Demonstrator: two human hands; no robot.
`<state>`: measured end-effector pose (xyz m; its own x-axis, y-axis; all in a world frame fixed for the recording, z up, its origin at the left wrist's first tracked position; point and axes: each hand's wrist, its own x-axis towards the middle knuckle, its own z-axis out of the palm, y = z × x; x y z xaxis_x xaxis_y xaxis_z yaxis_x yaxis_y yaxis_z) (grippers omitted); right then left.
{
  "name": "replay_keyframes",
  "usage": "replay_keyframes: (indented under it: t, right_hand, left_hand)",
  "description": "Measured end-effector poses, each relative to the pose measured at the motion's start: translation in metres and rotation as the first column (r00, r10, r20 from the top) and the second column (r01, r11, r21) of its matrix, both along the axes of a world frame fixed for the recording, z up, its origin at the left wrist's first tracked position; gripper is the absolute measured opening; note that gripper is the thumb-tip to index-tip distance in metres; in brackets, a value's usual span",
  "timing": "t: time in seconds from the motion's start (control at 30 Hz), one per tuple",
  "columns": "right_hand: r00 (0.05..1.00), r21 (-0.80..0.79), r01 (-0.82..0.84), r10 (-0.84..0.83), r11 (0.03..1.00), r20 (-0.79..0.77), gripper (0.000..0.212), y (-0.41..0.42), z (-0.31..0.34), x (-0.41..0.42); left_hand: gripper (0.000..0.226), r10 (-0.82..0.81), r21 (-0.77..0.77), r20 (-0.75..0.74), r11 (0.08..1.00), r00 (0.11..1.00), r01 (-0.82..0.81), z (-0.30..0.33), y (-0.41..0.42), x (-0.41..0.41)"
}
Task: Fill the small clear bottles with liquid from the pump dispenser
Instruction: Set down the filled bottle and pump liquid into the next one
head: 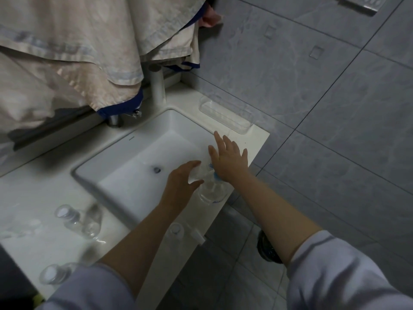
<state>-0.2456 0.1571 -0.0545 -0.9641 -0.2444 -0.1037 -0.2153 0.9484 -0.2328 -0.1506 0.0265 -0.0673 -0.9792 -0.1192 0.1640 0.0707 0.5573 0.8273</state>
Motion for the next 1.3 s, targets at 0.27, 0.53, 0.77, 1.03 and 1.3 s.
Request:
replay_keyframes:
  t: [0.27,0.53,0.77,1.03,1.3]
  right_hand:
    - [0.998,0.031,-0.044,0.045,0.999,-0.046,0.06,0.0009,0.0055,-0.0057]
    - [1.0,0.018,-0.004,0.003,1.0,0.01,0.057,0.0005,-0.0027,-0.0015]
    - [0.998,0.033,-0.044,0.045,0.999,-0.045,0.059,0.0003,0.0054,-0.0063]
    - [1.0,0.027,-0.01,0.009,1.0,0.019,0.056,0.0005,-0.0026,-0.0028]
    - [1.0,0.0,-0.003,0.003,1.0,0.008,0.057,0.0008,0.0024,-0.0056]
  left_hand:
    - [0.05,-0.014,-0.011,0.026,1.0,1.0,0.014,0.0047,-0.0007,0.0007]
    - [0.049,-0.027,-0.002,0.048,1.0,0.999,0.027,0.0009,-0.0016,-0.0001]
    - [0.061,-0.083,0.056,0.147,0.996,0.986,0.075,0.005,-0.0029,-0.0014]
    - [0.05,-0.037,0.015,0.053,0.999,0.998,0.037,-0.0015,-0.0018,-0.0027]
    - [0.051,-0.045,0.006,0.052,0.999,0.998,0.045,-0.002,-0.0031,-0.0043]
